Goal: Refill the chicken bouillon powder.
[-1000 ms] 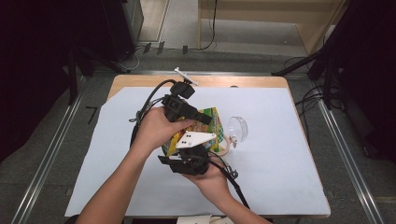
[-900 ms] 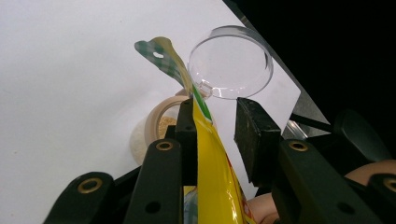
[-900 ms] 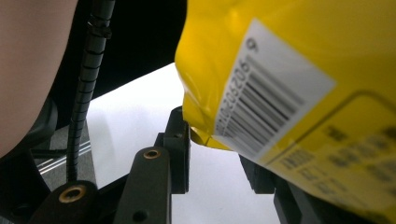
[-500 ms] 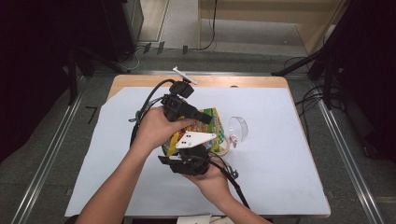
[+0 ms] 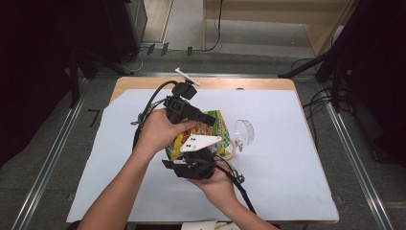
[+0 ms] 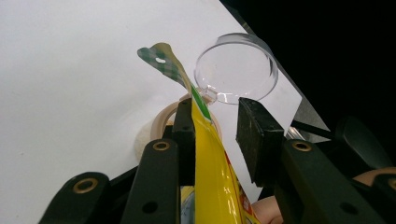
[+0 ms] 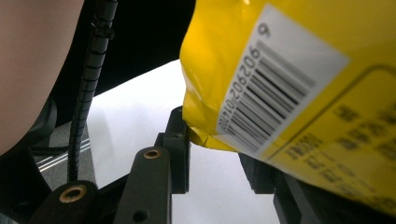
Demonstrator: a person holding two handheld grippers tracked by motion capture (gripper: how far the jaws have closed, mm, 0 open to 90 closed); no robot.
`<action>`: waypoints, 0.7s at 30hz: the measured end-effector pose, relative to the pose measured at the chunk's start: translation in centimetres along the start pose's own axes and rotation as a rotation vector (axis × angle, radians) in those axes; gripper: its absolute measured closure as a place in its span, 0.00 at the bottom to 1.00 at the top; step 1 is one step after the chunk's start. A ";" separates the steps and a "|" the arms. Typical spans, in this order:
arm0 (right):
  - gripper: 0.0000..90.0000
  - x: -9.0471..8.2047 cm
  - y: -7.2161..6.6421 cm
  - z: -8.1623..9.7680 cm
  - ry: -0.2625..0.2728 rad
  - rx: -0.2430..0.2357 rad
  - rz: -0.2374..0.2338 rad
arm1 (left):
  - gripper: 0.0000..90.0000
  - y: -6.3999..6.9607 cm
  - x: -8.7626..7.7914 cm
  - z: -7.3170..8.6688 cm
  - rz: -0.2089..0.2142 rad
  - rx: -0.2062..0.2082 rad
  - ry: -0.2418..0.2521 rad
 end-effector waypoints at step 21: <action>0.76 0.1 0.2 0.3 -0.003 -0.002 0.005 | 0.78 0.4 0.3 0.1 -0.015 0.022 -0.003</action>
Point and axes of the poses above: each handheld gripper's, and its own axes: x roughly forward along the jaws, z roughly out of its underside, y roughly to its right, the point moved 10 cm from there along x, roughly forward along the jaws, and after that the axes turned 2 degrees about -x, right-handed, at the moved point
